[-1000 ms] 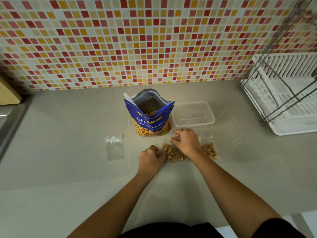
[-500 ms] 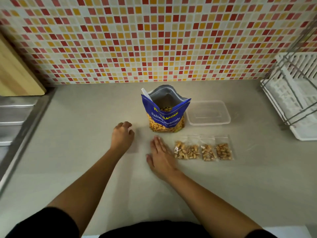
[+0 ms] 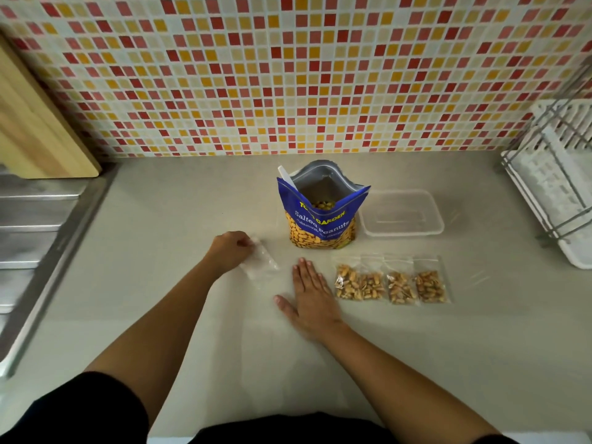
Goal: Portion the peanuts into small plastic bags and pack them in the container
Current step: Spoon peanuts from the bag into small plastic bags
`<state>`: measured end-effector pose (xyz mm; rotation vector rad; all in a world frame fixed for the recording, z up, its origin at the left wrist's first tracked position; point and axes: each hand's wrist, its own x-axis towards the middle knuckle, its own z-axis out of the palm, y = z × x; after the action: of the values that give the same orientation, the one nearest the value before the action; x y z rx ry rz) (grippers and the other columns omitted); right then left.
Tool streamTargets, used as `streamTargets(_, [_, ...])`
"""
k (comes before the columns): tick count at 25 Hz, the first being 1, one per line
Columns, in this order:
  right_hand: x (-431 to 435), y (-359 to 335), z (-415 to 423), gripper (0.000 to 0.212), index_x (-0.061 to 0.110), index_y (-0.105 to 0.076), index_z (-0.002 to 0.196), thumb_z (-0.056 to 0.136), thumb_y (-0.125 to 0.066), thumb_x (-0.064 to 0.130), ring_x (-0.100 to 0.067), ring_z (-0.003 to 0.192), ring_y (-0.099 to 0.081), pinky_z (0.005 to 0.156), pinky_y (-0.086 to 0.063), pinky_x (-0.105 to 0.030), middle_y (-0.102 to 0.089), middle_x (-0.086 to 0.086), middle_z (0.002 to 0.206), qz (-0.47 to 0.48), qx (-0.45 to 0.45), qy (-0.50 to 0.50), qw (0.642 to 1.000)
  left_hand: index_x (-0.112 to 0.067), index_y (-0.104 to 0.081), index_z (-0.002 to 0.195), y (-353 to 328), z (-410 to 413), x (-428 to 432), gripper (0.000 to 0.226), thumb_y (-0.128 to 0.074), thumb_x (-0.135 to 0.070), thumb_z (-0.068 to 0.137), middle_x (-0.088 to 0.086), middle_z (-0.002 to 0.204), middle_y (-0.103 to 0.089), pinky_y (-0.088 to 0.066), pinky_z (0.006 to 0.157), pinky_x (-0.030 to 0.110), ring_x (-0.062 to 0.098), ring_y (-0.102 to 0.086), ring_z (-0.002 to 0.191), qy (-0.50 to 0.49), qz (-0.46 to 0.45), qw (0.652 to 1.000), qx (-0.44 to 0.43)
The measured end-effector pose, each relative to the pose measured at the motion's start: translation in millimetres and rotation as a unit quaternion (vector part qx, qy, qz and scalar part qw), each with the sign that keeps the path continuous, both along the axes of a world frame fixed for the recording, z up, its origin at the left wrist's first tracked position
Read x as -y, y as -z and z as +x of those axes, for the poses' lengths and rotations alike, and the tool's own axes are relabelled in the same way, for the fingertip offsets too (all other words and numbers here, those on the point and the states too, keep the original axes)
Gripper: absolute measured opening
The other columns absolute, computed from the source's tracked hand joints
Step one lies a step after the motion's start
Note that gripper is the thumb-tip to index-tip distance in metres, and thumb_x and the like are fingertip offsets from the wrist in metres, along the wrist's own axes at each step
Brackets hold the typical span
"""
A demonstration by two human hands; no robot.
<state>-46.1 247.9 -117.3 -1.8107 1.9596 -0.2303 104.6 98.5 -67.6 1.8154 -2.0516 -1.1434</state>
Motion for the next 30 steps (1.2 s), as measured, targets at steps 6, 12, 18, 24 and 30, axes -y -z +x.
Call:
streamTargets(6, [9.2,-30.0,11.1,0.059,0.013,-0.054,0.115,0.082,-0.052,0.062,-0.005,0.096,-0.056,0.087,-0.042,-0.022,-0.062,0.003,0.105,-0.136,0.311,0.195,0.92,-0.009,-0.057,0.077,-38.8,-10.9,-26.5,0.011,-0.06,-0.003,0.086,0.006,0.068,-0.055,-0.037,0.05,0.017,0.009,-0.047,0.054,-0.034,0.188,0.948,-0.257])
streamTargets(12, [10.0,-71.5,-5.6,0.009,0.021,-0.063,0.08,0.08,-0.072,0.018,-0.009,0.061,-0.055,0.059,-0.045,-0.022,-0.065,0.005,0.07,-0.204,0.524,0.26,0.785,-0.01,-0.061,0.087,-66.5,-18.8,-49.0,0.001,-0.06,-0.011,0.087,-0.002,0.07,-0.061,-0.052,0.067,0.023,0.007,-0.057,0.062,-0.038,0.216,0.905,-0.365])
streamTargets(18, [10.9,-135.3,-45.3,0.014,0.021,-0.067,0.081,0.081,-0.069,0.007,-0.004,0.071,-0.066,0.068,-0.052,-0.017,-0.072,0.009,0.073,-0.267,0.518,0.201,0.787,-0.005,-0.067,0.092,-103.4,-39.8,-54.2,0.024,-0.047,-0.018,0.095,0.005,0.081,-0.073,-0.058,0.072,0.026,0.012,-0.069,0.074,-0.069,0.249,0.832,-0.492])
streamTargets(24, [2.8,-153.6,-68.5,0.01,0.019,-0.068,0.091,0.082,-0.067,0.015,-0.009,0.079,-0.068,0.069,-0.055,-0.02,-0.072,0.001,0.084,-0.254,0.476,0.206,0.816,-0.004,-0.066,0.091,-114.7,-53.1,-60.1,0.016,-0.05,-0.008,0.091,0.006,0.078,-0.072,-0.059,0.063,0.023,0.013,-0.07,0.069,-0.062,0.261,0.807,-0.526])
streamTargets(30, [6.4,-165.2,-89.8,0.031,0.025,-0.066,0.098,0.071,-0.073,0.013,-0.007,0.076,-0.066,0.066,-0.054,-0.019,-0.067,0.005,0.076,-0.221,0.503,0.198,0.812,-0.01,-0.068,0.09,-135.0,-63.0,-55.8,0.014,-0.057,-0.002,0.087,0.001,0.081,-0.071,-0.056,0.067,0.023,0.01,-0.068,0.073,-0.001,0.097,0.904,-0.416])
